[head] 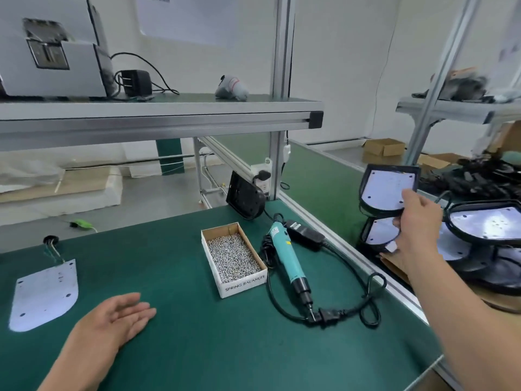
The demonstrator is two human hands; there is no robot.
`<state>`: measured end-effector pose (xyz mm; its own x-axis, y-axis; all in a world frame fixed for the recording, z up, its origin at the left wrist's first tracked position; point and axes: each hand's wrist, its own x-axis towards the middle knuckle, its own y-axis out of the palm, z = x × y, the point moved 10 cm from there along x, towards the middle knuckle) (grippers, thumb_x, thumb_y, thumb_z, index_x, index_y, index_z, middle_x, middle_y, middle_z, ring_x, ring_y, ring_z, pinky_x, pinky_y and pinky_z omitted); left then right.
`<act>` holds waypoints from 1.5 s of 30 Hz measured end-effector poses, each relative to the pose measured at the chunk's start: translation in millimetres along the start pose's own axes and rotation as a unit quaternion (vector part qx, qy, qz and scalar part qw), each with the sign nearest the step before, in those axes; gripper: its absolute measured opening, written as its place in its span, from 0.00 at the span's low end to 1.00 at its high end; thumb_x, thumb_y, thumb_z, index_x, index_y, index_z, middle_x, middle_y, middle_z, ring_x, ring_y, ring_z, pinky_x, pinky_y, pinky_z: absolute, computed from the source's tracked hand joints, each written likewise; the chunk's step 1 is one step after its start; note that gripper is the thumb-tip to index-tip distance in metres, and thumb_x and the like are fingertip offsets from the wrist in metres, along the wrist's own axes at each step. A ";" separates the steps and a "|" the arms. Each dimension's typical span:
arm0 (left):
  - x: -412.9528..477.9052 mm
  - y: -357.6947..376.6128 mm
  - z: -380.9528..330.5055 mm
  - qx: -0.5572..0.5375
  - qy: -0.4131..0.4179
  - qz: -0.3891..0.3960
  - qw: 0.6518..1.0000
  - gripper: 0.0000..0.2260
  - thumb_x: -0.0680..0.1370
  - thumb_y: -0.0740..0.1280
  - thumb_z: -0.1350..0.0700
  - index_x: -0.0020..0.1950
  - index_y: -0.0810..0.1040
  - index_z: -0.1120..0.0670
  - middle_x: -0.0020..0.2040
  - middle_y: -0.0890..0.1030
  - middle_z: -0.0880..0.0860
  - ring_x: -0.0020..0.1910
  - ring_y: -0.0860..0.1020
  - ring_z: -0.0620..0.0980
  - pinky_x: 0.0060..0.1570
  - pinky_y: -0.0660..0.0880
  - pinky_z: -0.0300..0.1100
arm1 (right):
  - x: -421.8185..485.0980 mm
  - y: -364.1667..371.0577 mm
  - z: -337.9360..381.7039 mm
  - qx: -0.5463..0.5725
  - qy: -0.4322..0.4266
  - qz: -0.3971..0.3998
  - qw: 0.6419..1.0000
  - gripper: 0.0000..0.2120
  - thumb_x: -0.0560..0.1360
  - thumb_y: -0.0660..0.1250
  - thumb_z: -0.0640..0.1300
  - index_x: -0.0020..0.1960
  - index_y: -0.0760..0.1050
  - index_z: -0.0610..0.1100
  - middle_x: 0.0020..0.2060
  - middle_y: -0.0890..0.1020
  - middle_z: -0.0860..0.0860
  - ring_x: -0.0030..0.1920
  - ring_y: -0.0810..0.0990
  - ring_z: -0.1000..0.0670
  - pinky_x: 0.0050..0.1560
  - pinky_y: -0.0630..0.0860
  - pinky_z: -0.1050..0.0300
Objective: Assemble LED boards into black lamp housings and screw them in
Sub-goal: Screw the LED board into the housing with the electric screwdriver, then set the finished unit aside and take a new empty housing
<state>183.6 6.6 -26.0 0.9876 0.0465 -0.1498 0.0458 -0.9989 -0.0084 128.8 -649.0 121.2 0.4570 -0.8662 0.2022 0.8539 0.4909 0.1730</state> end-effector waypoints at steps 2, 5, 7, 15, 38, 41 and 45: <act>-1.7 -0.7 -1.7 -0.014 0.003 -0.002 1.000 0.17 0.81 0.57 0.78 0.59 0.79 0.64 0.50 0.88 0.62 0.49 0.89 0.57 0.43 0.84 0.38 | 8.8 -16.3 -5.4 -0.012 -0.001 -0.021 1.000 0.18 0.76 0.66 0.48 0.36 0.58 0.50 0.30 0.60 0.50 0.30 0.57 0.47 0.32 0.58 0.52; -4.6 -0.2 -5.2 -0.028 0.012 -0.008 0.999 0.15 0.82 0.57 0.78 0.59 0.79 0.65 0.50 0.88 0.61 0.49 0.89 0.57 0.43 0.84 0.38 | 20.5 -38.5 -10.5 -0.031 0.011 -0.058 0.998 0.10 0.74 0.66 0.49 0.40 0.66 0.49 0.30 0.66 0.50 0.29 0.63 0.49 0.33 0.61 0.52; -6.0 -0.5 -6.9 -0.035 0.018 -0.014 0.999 0.12 0.83 0.59 0.76 0.59 0.79 0.65 0.50 0.88 0.62 0.50 0.89 0.58 0.44 0.85 0.38 | 28.2 -48.1 -12.8 -0.056 0.006 -0.069 0.996 0.07 0.74 0.66 0.48 0.45 0.70 0.47 0.35 0.73 0.49 0.34 0.70 0.47 0.37 0.69 0.50; -10.3 0.1 -17.8 0.020 0.041 -0.031 0.998 0.09 0.84 0.66 0.67 0.59 0.80 0.55 0.46 0.89 0.58 0.30 0.84 0.54 0.28 0.82 0.40 | 39.1 -51.8 -17.7 -0.300 -0.081 -0.068 0.948 0.09 0.80 0.57 0.44 0.53 0.77 0.49 0.63 0.75 0.37 0.52 0.75 0.38 0.50 0.74 0.43; -20.3 7.6 -15.3 -0.103 -0.050 0.020 0.993 0.09 0.86 0.60 0.67 0.62 0.78 0.66 0.49 0.87 0.65 0.42 0.88 0.57 0.33 0.84 0.42 | -87.0 88.5 -2.0 -0.379 -0.338 0.159 0.846 0.13 0.80 0.69 0.38 0.63 0.83 0.40 0.60 0.83 0.44 0.66 0.72 0.40 0.69 0.69 0.43; -21.6 8.0 -18.7 -0.084 -0.034 0.010 0.996 0.08 0.87 0.63 0.60 0.61 0.78 0.62 0.47 0.87 0.63 0.36 0.86 0.55 0.27 0.81 0.42 | -112.7 141.4 -13.0 -0.366 -0.294 0.238 0.850 0.13 0.83 0.66 0.44 0.65 0.82 0.45 0.58 0.85 0.50 0.59 0.78 0.47 0.60 0.75 0.48; -18.9 7.7 -17.2 -0.006 -0.010 0.000 1.000 0.10 0.85 0.68 0.54 0.55 0.80 0.61 0.43 0.86 0.61 0.29 0.79 0.53 0.24 0.72 0.40 | -130.0 221.2 -14.4 -0.367 -0.269 0.307 0.836 0.15 0.83 0.63 0.48 0.66 0.81 0.46 0.53 0.85 0.50 0.50 0.81 0.48 0.52 0.74 0.53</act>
<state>167.9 -2.0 -6.2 0.9846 0.0455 -0.1689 0.0468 -0.9989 0.0041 261.9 -429.1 119.3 0.8558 -0.2073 0.4740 0.5123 0.4665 -0.7211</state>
